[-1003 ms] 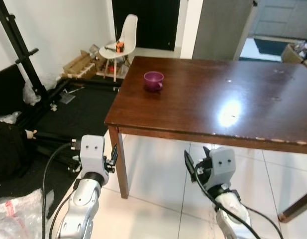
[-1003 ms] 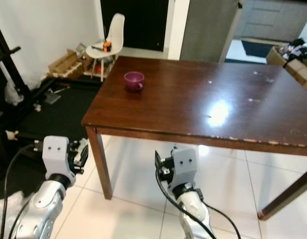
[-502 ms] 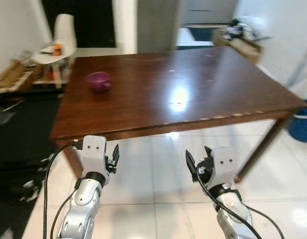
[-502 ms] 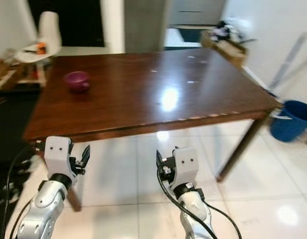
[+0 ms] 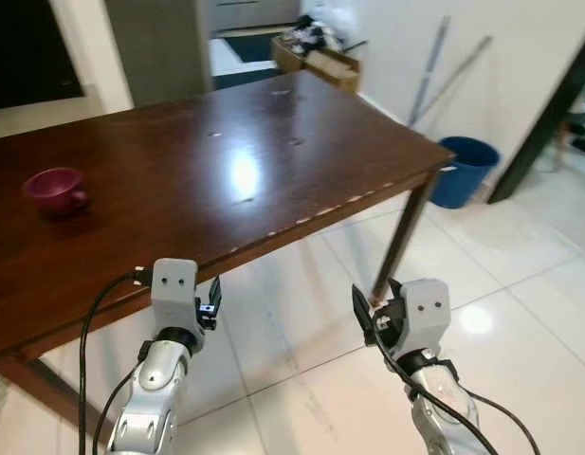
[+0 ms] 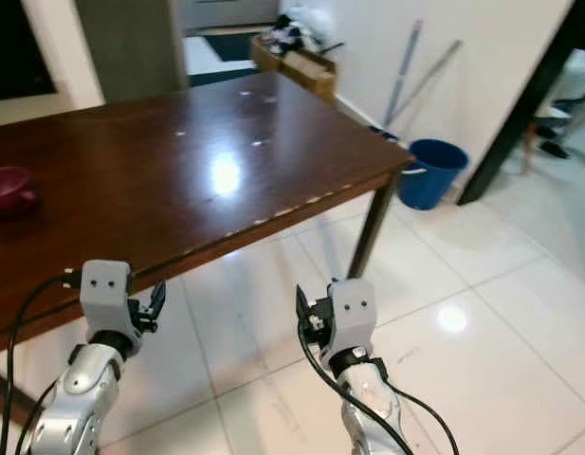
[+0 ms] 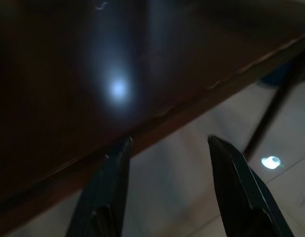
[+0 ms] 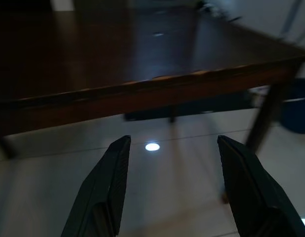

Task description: Setting the table

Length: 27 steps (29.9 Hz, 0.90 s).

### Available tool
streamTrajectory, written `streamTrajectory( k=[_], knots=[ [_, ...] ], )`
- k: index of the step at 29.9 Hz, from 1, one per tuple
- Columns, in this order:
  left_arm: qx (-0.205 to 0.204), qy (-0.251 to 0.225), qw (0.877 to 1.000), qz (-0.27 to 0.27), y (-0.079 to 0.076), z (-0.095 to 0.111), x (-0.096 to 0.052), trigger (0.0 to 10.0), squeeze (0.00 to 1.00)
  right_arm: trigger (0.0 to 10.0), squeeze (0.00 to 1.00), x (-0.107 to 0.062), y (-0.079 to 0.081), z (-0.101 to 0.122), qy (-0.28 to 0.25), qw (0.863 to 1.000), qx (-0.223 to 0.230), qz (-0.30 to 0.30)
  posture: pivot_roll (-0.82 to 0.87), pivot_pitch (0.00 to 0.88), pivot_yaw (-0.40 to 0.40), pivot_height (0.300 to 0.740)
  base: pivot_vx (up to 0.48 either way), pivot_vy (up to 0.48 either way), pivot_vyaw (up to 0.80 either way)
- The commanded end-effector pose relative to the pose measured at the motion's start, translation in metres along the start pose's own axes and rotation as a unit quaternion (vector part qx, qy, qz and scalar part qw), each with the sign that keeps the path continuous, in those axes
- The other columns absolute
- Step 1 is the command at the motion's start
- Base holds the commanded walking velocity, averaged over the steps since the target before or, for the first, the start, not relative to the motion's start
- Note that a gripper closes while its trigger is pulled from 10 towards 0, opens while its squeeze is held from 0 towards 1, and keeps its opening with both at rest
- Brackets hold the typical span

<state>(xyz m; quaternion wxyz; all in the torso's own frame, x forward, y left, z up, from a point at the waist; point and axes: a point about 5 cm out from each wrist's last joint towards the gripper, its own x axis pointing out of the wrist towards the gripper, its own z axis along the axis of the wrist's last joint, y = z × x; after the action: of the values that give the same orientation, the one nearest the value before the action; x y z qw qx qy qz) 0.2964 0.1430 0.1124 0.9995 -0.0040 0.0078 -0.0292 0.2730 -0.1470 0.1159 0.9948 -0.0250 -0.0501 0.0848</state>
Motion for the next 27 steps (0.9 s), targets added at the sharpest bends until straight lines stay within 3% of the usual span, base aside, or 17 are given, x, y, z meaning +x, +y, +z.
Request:
streamTrajectory(
  k=[1,27],
  knots=[
    [0.003,0.019,1.000,0.009,0.0060,-0.0083,-0.0041,10.0,0.00,10.0,0.00,-0.0023,0.0025,-0.0054,0.012,1.000,0.012,-0.001,-0.12,0.000,0.074,0.740,0.000,0.000,-0.80],
    [0.002,0.020,1.000,0.008,0.0051,-0.0092,-0.0041,10.0,0.00,10.0,0.00,-0.0024,0.0025,-0.0057,0.013,1.000,0.014,-0.003,-0.12,0.000,0.074,0.740,0.000,0.000,-0.80]
  ],
)
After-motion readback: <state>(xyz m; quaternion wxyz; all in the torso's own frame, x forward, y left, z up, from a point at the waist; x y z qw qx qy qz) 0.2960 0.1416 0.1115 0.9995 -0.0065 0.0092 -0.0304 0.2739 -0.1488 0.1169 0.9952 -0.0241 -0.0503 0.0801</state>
